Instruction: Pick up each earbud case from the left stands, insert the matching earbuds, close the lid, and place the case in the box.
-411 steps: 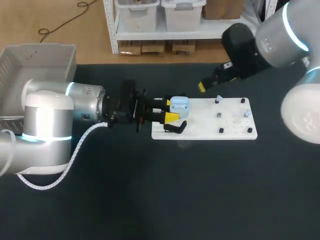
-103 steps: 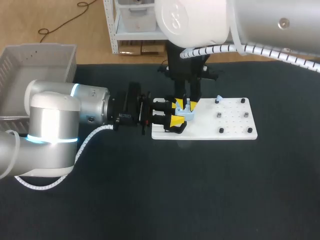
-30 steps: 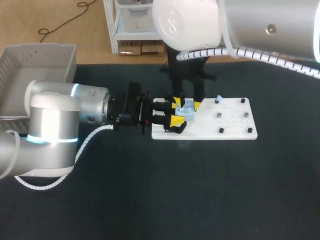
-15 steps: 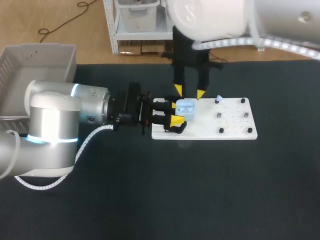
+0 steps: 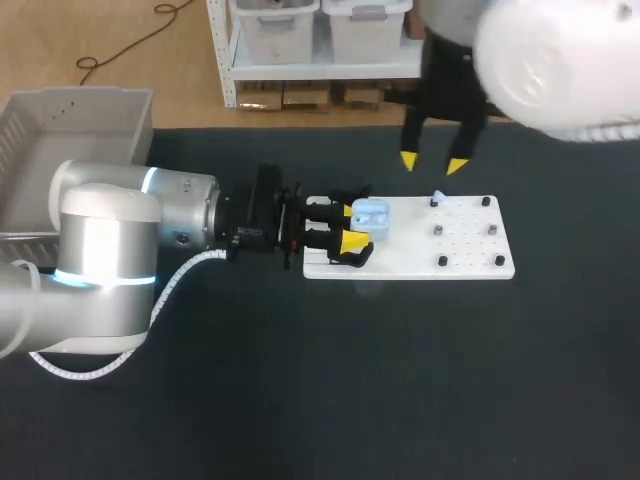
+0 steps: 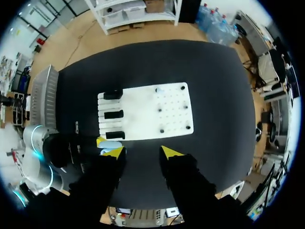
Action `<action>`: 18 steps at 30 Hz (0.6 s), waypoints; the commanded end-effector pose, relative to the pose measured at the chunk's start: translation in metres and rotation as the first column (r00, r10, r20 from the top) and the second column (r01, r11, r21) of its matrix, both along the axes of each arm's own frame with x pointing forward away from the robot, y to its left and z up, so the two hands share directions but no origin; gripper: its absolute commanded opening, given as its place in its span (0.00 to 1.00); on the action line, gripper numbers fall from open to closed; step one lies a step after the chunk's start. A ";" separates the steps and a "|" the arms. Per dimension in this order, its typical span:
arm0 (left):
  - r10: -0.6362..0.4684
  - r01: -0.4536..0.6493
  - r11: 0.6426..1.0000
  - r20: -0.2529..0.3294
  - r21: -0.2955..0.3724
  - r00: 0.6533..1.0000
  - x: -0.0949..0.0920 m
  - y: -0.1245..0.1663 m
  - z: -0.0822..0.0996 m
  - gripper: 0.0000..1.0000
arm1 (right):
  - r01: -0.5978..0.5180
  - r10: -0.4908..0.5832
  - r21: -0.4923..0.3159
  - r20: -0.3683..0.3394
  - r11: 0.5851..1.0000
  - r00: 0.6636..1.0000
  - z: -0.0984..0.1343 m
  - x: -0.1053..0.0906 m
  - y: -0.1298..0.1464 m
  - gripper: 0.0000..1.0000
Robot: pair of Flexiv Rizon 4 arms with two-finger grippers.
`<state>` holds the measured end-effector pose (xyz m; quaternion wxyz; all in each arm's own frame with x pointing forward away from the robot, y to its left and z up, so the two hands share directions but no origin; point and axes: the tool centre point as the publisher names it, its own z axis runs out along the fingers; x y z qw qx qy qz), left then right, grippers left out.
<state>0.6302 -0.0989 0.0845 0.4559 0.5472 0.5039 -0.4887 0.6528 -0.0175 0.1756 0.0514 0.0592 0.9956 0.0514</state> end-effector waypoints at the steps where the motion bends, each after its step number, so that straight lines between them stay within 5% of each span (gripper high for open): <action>1: 0.000 0.000 1.000 0.000 0.002 1.000 0.000 0.000 0.000 0.00 | -0.045 0.037 0.098 0.088 0.994 0.995 -0.012 0.005 -0.015 0.45; 11: 0.000 0.000 1.000 0.000 0.002 1.000 0.000 0.000 0.000 0.00 | -0.157 0.157 0.004 0.055 0.988 0.986 -0.054 0.050 -0.043 0.49; 18: 0.000 0.000 1.000 0.000 0.002 1.000 0.000 0.000 0.000 0.00 | -0.210 0.209 0.029 0.034 0.977 0.977 -0.075 0.068 -0.056 0.50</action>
